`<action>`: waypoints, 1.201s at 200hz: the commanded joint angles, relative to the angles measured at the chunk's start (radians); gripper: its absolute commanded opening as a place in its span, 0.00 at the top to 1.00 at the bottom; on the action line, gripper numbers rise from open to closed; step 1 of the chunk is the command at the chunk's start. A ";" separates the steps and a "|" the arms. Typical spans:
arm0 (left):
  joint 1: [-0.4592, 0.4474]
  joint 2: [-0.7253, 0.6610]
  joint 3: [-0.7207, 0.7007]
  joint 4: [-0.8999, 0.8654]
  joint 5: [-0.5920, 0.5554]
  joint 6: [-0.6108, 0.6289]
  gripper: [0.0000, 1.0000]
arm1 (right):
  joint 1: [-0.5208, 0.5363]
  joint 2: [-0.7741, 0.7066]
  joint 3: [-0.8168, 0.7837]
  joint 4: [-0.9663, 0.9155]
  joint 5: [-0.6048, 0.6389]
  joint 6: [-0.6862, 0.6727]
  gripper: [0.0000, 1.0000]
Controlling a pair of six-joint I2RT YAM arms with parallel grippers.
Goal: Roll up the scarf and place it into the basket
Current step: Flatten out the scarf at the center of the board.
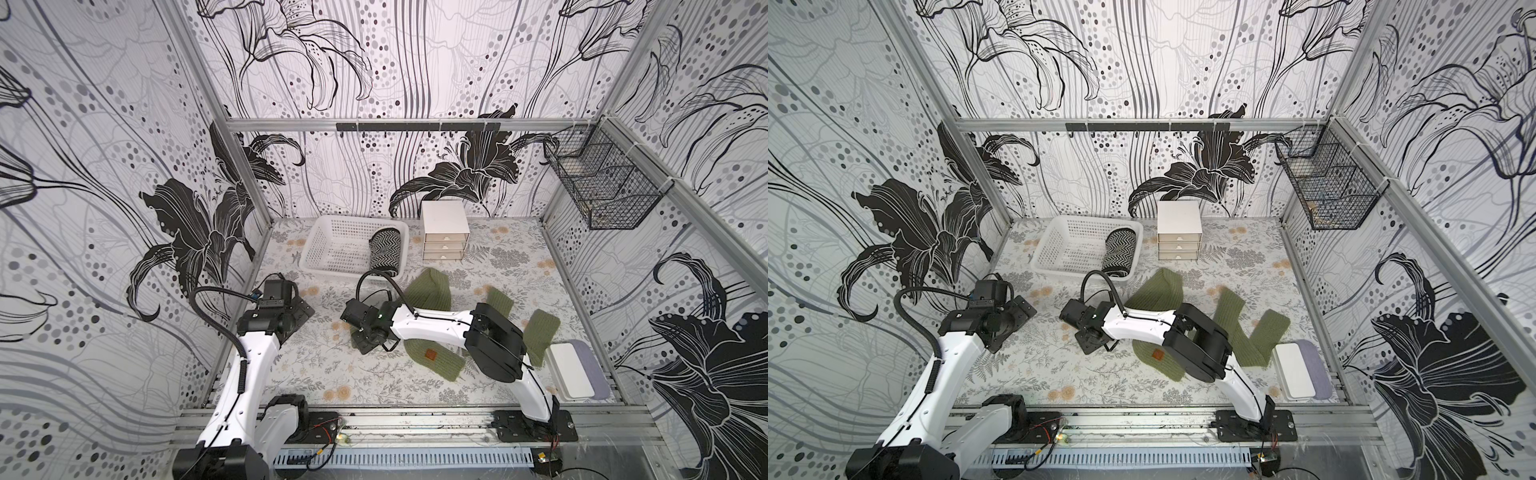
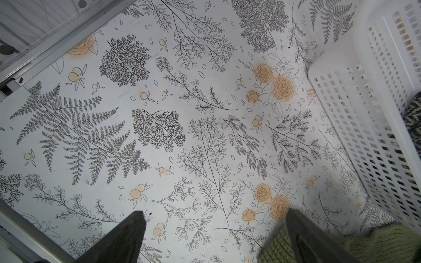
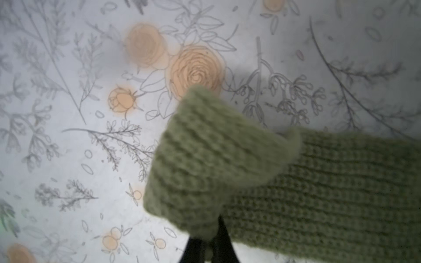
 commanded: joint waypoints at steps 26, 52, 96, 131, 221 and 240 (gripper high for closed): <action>0.103 -0.006 0.060 0.030 0.026 0.060 0.01 | 0.062 -0.128 -0.008 0.106 -0.090 -0.129 1.00; 0.127 0.023 0.085 0.047 0.055 0.079 0.01 | 0.064 -0.217 -0.042 0.162 -0.109 -0.138 1.00; 0.122 0.085 0.049 0.142 0.255 0.108 0.01 | -0.045 -0.216 -0.186 0.045 -0.026 -0.038 0.80; -0.050 0.077 -0.004 0.146 0.242 0.033 0.01 | -0.059 -0.275 -0.335 0.067 -0.006 -0.049 0.43; -0.467 0.083 -0.252 0.304 0.121 -0.426 0.17 | -0.084 -0.561 -0.565 0.014 0.153 0.005 0.39; -0.486 0.101 -0.278 0.345 0.104 -0.506 0.26 | -0.084 -0.642 -0.615 0.002 0.178 0.017 0.39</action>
